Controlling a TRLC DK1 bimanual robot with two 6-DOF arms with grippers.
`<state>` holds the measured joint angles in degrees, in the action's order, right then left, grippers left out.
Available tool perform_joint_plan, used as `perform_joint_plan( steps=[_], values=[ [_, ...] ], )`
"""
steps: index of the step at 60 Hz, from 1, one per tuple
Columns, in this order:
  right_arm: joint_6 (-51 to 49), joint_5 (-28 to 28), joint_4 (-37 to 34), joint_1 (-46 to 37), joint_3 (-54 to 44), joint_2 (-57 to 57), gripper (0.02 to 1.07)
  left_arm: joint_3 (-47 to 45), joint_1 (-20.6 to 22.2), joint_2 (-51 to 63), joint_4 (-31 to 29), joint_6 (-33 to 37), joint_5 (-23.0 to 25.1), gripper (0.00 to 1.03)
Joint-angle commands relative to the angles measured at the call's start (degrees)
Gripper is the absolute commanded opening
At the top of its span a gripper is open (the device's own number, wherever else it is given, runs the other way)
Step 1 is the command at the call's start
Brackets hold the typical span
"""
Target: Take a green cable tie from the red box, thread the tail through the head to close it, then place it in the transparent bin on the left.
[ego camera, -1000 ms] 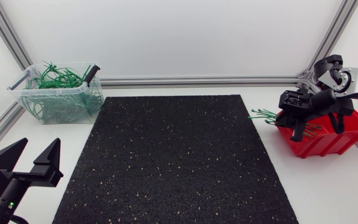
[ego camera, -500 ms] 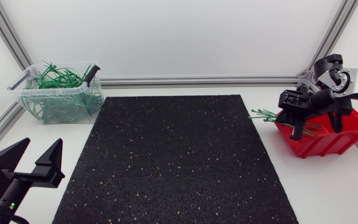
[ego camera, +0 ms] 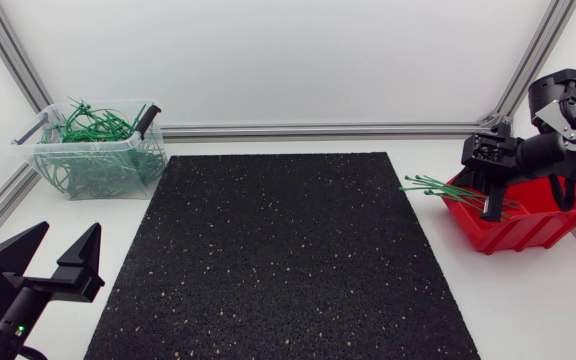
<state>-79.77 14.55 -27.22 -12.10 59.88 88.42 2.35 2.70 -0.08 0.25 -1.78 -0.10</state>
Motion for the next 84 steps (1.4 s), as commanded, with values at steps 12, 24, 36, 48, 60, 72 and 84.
perform_joint_plan(
  steps=[12,24,36,48,60,72,84],
  values=[
    [-1.9,-0.6,-1.1,-0.9,-2.2,-0.2,0.29,-2.2,0.2,0.4,-1.7,-1.3,0.2,1.0],
    [-1.9,-1.3,-0.1,-0.9,-1.7,1.0,0.4,-2.2,0.1,0.4,-1.7,-1.3,0.1,1.0],
    [-1.8,-1.7,0.7,-0.8,-0.9,2.7,0.5,-2.2,0.0,0.4,-1.7,-1.3,0.1,1.0],
    [-1.6,-1.6,1.2,-0.5,0.5,5.5,0.5,-2.2,0.1,0.4,-1.7,-1.3,0.1,1.0],
    [-0.8,-1.7,2.6,0.0,1.6,8.0,0.49,-2.1,0.1,0.6,-1.7,-1.3,0.1,1.0],
    [-0.2,-1.6,2.8,0.2,3.9,10.1,0.46,-2.2,0.1,0.7,-1.7,-1.3,0.1,1.0],
    [0.7,-1.6,2.7,0.1,5.7,11.8,0.4,-2.2,0.1,0.8,-1.7,-1.3,0.1,1.0]
  ],
)
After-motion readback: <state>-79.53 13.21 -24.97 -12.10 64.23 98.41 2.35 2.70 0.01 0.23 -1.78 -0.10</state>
